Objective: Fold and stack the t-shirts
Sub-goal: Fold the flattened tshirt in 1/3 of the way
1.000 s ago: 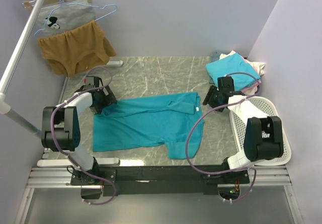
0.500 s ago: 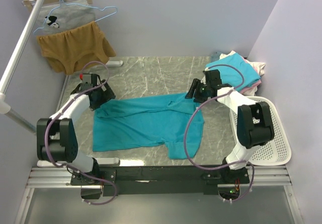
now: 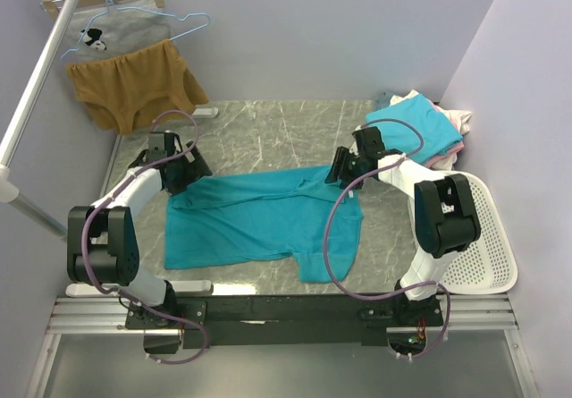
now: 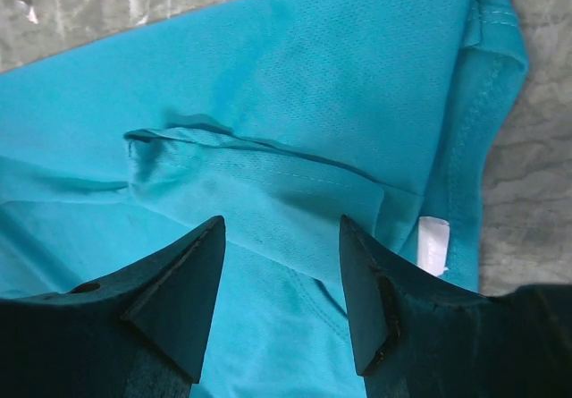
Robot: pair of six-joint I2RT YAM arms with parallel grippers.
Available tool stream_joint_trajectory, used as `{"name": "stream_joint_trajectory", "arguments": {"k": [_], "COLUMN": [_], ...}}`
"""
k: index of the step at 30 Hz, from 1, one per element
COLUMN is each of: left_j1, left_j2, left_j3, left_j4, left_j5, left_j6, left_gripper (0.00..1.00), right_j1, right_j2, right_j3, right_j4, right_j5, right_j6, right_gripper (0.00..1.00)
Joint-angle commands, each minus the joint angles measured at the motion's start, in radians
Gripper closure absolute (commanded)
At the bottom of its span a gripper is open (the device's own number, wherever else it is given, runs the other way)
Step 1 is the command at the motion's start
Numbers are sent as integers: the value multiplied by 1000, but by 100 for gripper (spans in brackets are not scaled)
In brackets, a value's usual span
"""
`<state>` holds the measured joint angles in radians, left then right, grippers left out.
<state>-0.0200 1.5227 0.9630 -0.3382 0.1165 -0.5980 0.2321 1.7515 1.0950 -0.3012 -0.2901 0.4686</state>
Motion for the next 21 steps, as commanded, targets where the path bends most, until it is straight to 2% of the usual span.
{"name": "stream_joint_trajectory", "arguments": {"k": [1, 7, 16, 21], "left_j1": [-11, -17, -21, -21], "left_j2": [7, 7, 17, 21], "left_j3": [-4, -12, -10, -12], "left_j4": [47, 61, 54, 56], "left_j5": [51, 55, 49, 54], "left_j6": [4, 0, 4, 7], "left_gripper": [1, 1, 1, 1], "right_j1": [9, 9, 7, 7], "right_j2": [-30, -49, 0, -7], "right_j3": [6, 3, 16, 2], "right_j4": [-7, -10, -7, 36], "right_j5": [89, 154, 117, 33], "right_j6": [-27, -36, -36, -45], "right_gripper": [39, 39, 39, 55]}}
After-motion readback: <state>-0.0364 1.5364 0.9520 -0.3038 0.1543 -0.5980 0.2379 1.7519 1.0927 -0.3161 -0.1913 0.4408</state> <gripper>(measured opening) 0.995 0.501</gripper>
